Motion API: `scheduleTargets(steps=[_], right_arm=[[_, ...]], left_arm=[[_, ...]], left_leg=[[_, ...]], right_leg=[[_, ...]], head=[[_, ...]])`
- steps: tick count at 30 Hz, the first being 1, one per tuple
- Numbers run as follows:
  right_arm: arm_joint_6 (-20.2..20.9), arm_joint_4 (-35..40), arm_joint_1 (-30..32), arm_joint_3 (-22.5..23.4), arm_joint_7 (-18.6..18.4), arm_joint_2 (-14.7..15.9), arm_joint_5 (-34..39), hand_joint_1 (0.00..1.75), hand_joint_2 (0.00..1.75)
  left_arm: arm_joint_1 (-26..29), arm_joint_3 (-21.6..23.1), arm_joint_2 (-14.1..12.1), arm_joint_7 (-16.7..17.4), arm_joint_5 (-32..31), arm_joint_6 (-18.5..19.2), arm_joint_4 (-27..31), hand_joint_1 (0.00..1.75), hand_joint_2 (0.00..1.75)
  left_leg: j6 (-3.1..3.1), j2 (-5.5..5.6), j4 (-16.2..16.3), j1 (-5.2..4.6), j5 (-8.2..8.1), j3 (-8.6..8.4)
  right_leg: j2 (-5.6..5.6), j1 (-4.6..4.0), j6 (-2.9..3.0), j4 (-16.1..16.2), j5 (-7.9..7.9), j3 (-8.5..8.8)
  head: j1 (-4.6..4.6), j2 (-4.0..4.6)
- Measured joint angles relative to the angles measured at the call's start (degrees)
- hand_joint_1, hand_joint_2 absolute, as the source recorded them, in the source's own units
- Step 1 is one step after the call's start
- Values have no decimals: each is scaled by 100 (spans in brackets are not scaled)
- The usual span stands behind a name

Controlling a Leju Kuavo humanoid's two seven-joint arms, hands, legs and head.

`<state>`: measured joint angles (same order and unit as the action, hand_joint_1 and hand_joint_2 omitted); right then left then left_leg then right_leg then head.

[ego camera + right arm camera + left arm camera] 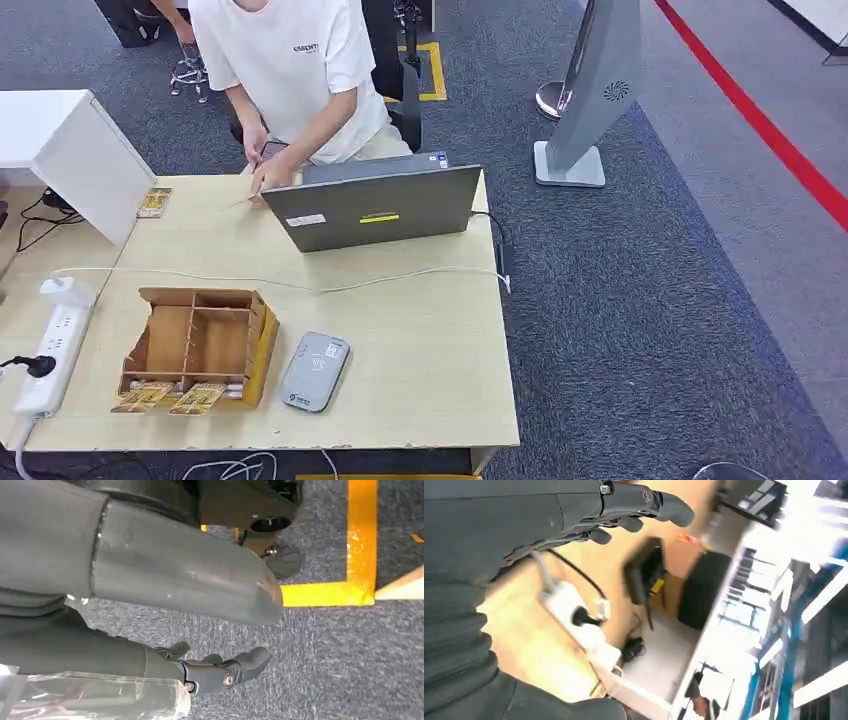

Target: Pass the card to the sensor for recognition and then transmit it.

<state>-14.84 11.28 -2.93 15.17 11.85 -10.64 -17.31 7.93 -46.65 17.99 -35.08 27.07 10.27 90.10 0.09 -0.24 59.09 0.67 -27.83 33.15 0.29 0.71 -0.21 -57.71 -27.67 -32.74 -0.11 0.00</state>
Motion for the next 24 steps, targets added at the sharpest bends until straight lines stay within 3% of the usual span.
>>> scheduleTargets(steps=[2, 4, 5, 8, 10, 13, 15, 17, 24], right_arm=[[46, -4, -2, -7, -55, -2, -94, 0, 0], [64, -4, -16, -22, -94, -9, -147, 0, 0], [96, -4, -43, -13, -105, 2, -64, 0, 0], [335, 7, -222, 46, -344, 125, -38, 0, 0], [413, 13, -318, 50, -479, 179, -134, 0, 0], [453, 22, -343, 52, -573, 192, -232, 0, 0], [479, 22, -323, 52, -632, 184, -339, 0, 0], [494, 22, -324, 52, -656, 177, -400, 0, 0], [549, 22, -321, 52, -665, 177, -457, 0, 0]], left_arm=[[-167, 304, -68, -57, -957, -487, 494, 0, 175], [-534, 664, -215, -101, -2135, -1210, 822, 0, 175], [-820, 915, -331, -54, -3019, -1686, 858, 0, 175], [-1920, 1744, -818, 354, -5105, -2945, 545, 0, 175], [-2659, 2295, -1124, 892, -6239, -3501, 104, 0, 175], [-3512, 2937, -1508, 1674, -7545, -3800, -593, 0, 175], [-4167, 3376, -1835, 2370, -8814, -3909, -1235, 0, 175], [-4709, 3720, -2075, 2816, -9700, -3962, -1854, 0, 175], [-5501, 4303, -2514, 3159, -10408, -4076, -2996, 0, 175]], left_leg=[[-1, 2, 0, -2, 4, 0], [0, 5, 2, -2, 12, 0], [4, 10, 4, -3, 22, 4], [2, 22, 5, -3, 52, 33], [-7, 16, 5, -2, 61, 31], [-2, 0, 6, -2, 72, 39], [-2, 1, 9, -2, 80, 51], [-3, -10, 8, -2, 80, 53], [-2, -40, 8, -2, 78, 60]], right_leg=[[4, 0, -1, 0, 1, -6], [6, 0, -3, 0, 6, -7], [11, 0, -6, 0, 11, -12], [23, 1, -4, -1, 46, -19], [15, 1, 9, -1, 63, -26], [0, 0, 8, -2, 83, -40], [1, 1, 11, -3, 89, -51], [-12, 1, 11, -7, 90, -53], [-43, 1, 11, -8, 89, -70]], head=[[-4, 0], [-6, 0], [-2, 0], [-2, 0], [-2, 0], [-2, 0], [-2, 0], [-2, 0], [-2, 0]])
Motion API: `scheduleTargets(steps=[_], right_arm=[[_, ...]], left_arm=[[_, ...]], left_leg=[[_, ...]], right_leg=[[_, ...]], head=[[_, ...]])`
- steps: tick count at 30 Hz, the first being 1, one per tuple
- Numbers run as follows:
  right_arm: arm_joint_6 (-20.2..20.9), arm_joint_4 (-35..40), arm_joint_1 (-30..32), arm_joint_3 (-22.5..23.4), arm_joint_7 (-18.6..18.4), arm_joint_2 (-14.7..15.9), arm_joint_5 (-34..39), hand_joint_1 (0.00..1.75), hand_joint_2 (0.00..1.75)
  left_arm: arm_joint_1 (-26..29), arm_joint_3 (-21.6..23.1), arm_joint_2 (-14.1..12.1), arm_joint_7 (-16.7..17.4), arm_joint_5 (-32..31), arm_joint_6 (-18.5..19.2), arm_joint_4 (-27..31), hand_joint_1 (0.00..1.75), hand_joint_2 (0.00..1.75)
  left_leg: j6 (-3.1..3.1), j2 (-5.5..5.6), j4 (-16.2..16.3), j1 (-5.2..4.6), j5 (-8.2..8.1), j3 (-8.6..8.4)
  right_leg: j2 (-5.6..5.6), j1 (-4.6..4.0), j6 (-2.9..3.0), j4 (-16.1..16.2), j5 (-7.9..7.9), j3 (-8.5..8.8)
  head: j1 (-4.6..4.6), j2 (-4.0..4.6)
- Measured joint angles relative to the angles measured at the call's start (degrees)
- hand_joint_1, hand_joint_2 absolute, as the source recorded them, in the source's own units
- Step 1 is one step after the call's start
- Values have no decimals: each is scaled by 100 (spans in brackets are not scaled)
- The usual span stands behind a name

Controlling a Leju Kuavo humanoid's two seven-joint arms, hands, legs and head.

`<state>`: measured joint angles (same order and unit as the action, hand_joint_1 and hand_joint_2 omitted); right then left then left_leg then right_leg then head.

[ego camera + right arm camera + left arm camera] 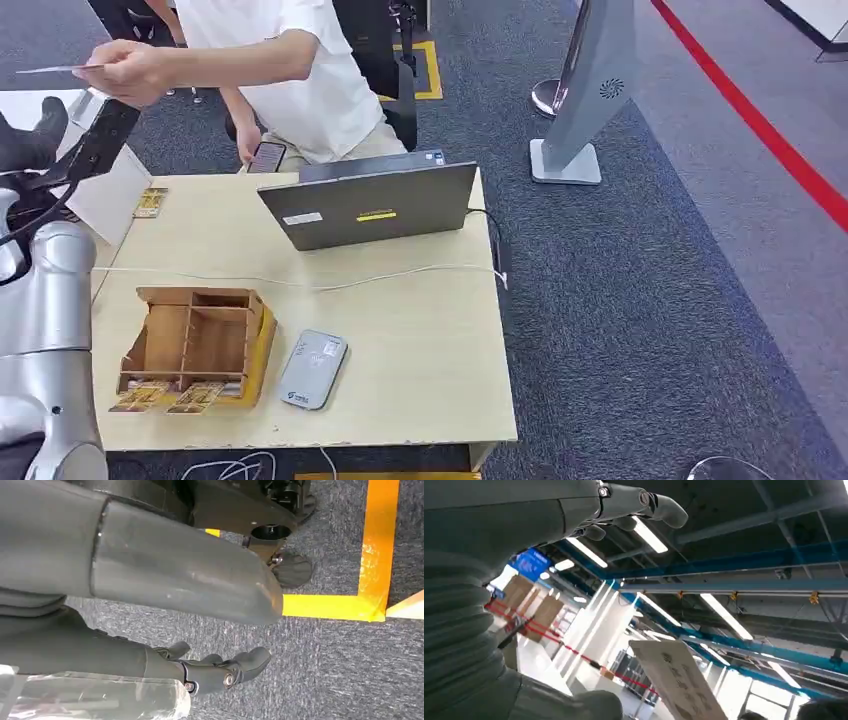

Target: Pass the card to the sensor for recognition and then transmit it.

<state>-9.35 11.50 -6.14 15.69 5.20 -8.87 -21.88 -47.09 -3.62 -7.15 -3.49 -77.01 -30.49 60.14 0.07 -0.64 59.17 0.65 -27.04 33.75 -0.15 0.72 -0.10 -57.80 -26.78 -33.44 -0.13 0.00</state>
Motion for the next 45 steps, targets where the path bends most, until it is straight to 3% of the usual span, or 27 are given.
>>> scheduleTargets(steps=[2, 10, 11, 33, 39, 45], right_arm=[[17, 0, -3, 0, 2, 0, -37, 0, 0], [94, 9, 1, 0, 26, -13, -103, 0, 0], [94, 9, 1, 0, 24, -13, -109, 0, 0], [74, 11, 15, 2, 13, -13, -238, 0, 0], [13, 11, 28, 4, -22, -13, -291, 0, 0], [-112, 11, 89, 55, -7, -13, -288, 0, 0]], left_arm=[[-162, 144, -112, 102, -355, -11, -289, 0, 175], [-333, 288, -225, 104, -379, -105, -835, 0, 175], [-333, 293, -225, 100, -366, -105, -874, 175, 175], [-316, 334, -253, -140, -32, -94, -1317, 175, 175], [-169, 336, -216, -278, 156, -289, -1313, 175, 175], [689, 408, -48, -431, 454, -420, -245, 175, 175]], left_leg=[[0, 1, -1, 1, 0, 3], [0, 0, -2, 0, 0, 4], [0, 0, -2, 0, 0, 4], [0, 0, -2, 0, 0, 10], [0, 0, -2, 0, 0, 10], [-4, -2, -2, -1, -5, 11]], right_leg=[[1, 0, 0, 0, 0, -2], [1, 0, 0, 0, 0, -3], [1, 0, 0, 0, 0, -2], [1, 0, 0, 0, 0, -8], [1, 0, 0, 0, 0, -8], [-2, 1, -1, 2, -2, -9]], head=[[0, 0], [0, 0], [-2, 0], [-2, 0], [0, 0], [-2, 0]])
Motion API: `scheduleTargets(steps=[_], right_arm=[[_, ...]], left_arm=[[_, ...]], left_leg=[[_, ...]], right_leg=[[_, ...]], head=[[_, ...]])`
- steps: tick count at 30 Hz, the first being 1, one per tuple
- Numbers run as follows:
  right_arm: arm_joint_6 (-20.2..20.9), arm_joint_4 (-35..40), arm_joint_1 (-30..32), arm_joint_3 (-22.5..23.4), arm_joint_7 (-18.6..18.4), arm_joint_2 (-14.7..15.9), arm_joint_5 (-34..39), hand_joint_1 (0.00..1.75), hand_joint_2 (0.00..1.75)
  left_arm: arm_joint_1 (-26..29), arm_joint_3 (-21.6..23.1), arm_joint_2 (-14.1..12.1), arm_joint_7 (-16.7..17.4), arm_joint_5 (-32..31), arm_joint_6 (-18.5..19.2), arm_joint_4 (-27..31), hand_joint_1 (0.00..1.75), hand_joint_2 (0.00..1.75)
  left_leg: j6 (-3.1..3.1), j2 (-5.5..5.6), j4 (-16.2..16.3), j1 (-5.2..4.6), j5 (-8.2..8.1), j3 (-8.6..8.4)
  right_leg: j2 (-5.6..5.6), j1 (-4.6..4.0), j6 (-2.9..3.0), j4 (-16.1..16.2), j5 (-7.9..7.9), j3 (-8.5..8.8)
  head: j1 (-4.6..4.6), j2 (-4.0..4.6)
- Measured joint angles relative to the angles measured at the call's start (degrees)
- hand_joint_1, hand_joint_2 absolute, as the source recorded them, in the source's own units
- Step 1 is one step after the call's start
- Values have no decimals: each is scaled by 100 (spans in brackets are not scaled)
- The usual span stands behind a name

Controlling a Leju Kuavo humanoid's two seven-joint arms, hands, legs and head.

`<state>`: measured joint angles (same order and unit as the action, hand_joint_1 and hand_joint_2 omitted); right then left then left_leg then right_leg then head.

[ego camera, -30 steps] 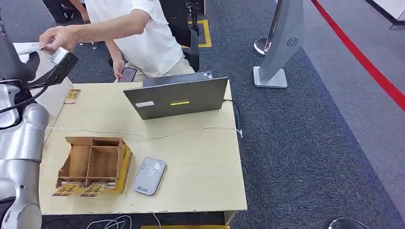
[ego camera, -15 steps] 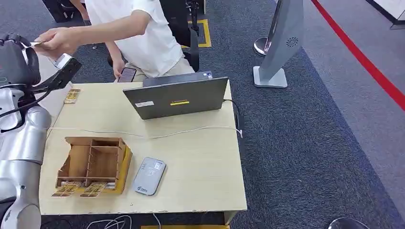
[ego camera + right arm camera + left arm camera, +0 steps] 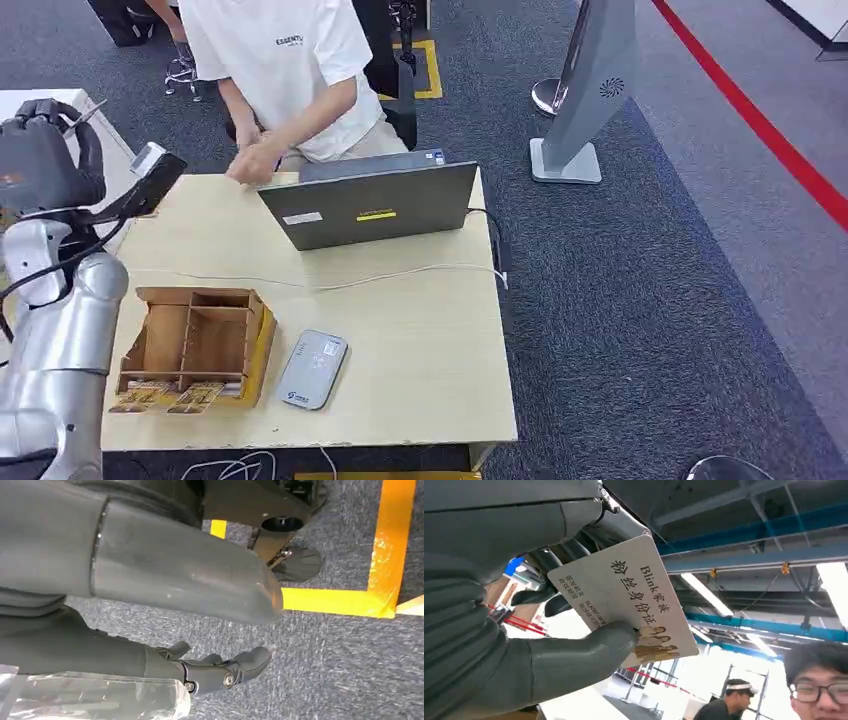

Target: Pass the card to the sensor for recognition and then transmit it.

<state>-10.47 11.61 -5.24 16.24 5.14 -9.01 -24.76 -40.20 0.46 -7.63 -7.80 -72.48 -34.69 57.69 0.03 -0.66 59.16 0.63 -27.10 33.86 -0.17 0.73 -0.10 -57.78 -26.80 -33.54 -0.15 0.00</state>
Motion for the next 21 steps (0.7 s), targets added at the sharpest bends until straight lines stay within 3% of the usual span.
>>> scheduleTargets(steps=[6, 11, 13, 16, 21], right_arm=[[-103, -2, 115, 131, 28, 0, 15, 0, 0], [-146, -2, 151, 179, 44, 0, 17, 0, 0], [-190, -2, 166, 223, 61, 0, 17, 0, 0], [-214, -2, 173, 286, 103, 0, 22, 0, 0], [-207, -2, 185, 431, 125, -4, 105, 0, 0]], left_arm=[[1350, 458, 229, 24, -201, -94, 1947, 175, 175], [1820, 693, 280, -45, -315, -153, 2712, 175, 175], [2104, 853, 313, -70, -637, -313, 3049, 175, 175], [2505, 1201, 323, 107, -1090, -437, 3461, 175, 175], [3106, 1583, 247, 343, -1331, -363, 3610, 175, 175]], left_leg=[[4, 0, 0, -2, -12, 4], [3, -1, 0, -1, -11, 1], [3, 0, 0, 0, -11, 1], [3, 0, -1, -1, -12, 2], [1, -2, -2, -1, -18, 1]], right_leg=[[-2, 1, -10, 3, -9, -1], [-1, 1, -9, 3, -9, -1], [-1, 1, -9, 3, -9, 0], [-1, 1, -10, 3, -9, 0], [-2, 1, -12, 3, -13, -1]], head=[[2, 0], [2, 0], [2, 0], [-2, 0], [2, 0]])
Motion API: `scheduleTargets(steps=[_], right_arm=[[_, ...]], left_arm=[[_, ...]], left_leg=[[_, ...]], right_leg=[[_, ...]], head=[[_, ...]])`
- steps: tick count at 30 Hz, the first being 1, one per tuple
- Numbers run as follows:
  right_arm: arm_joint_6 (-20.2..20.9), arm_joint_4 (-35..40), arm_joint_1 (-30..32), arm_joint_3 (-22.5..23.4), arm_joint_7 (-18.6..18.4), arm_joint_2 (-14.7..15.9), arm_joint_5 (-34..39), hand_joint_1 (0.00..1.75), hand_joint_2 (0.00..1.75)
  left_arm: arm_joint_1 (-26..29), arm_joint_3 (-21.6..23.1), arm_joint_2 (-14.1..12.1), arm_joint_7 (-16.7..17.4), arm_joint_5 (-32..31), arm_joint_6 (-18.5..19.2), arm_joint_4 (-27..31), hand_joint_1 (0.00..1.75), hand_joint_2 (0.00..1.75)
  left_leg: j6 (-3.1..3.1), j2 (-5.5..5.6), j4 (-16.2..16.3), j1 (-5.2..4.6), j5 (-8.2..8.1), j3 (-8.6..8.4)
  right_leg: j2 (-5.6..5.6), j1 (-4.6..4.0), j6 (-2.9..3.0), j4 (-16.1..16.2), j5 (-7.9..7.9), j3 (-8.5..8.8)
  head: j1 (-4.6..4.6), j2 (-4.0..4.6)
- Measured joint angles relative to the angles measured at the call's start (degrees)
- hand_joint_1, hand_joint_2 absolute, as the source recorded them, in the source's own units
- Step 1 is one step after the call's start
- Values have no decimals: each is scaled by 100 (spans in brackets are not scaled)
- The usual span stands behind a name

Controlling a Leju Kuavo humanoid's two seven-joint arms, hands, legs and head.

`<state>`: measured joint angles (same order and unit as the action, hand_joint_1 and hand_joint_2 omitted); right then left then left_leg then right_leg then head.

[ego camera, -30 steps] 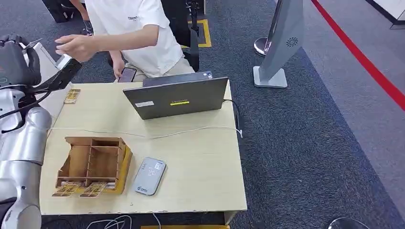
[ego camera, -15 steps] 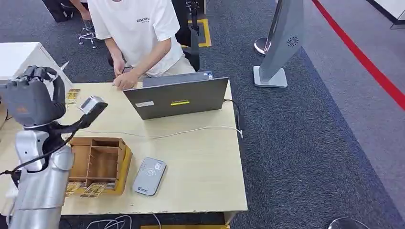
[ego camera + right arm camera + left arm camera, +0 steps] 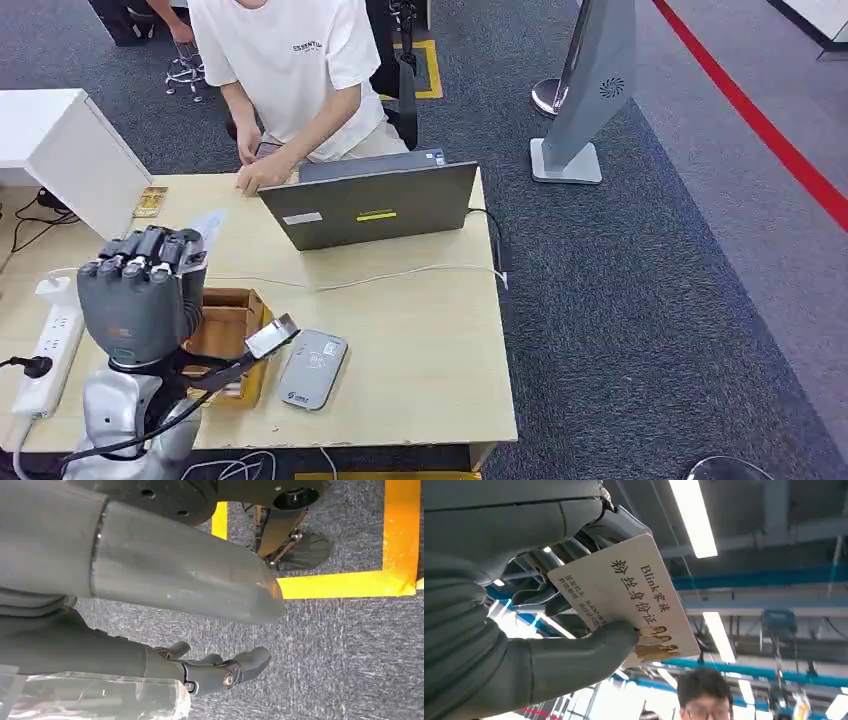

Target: Pass the card to the sensor for recognition and then transmit it.

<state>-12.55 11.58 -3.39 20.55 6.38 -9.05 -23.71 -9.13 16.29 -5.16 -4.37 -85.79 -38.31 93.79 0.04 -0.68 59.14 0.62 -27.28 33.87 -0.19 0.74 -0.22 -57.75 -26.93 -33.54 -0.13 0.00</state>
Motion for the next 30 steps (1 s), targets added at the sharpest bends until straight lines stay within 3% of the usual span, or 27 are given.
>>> scheduleTargets(steps=[11, 30], right_arm=[[101, 0, -21, 127, 72, -31, -92, 0, 0], [120, 0, -55, 131, 35, -44, -192, 0, 0]], left_arm=[[450, 365, -210, 138, -238, 415, -698, 175, 175], [501, 692, -232, 197, -398, 540, -1333, 175, 175]], left_leg=[[-1, 2, -2, 1, 1, 0], [0, 2, -2, 1, 0, 1]], right_leg=[[2, -1, 1, -1, 0, 1], [2, -1, 0, 0, 0, 1]], head=[[0, 0], [0, 0]])
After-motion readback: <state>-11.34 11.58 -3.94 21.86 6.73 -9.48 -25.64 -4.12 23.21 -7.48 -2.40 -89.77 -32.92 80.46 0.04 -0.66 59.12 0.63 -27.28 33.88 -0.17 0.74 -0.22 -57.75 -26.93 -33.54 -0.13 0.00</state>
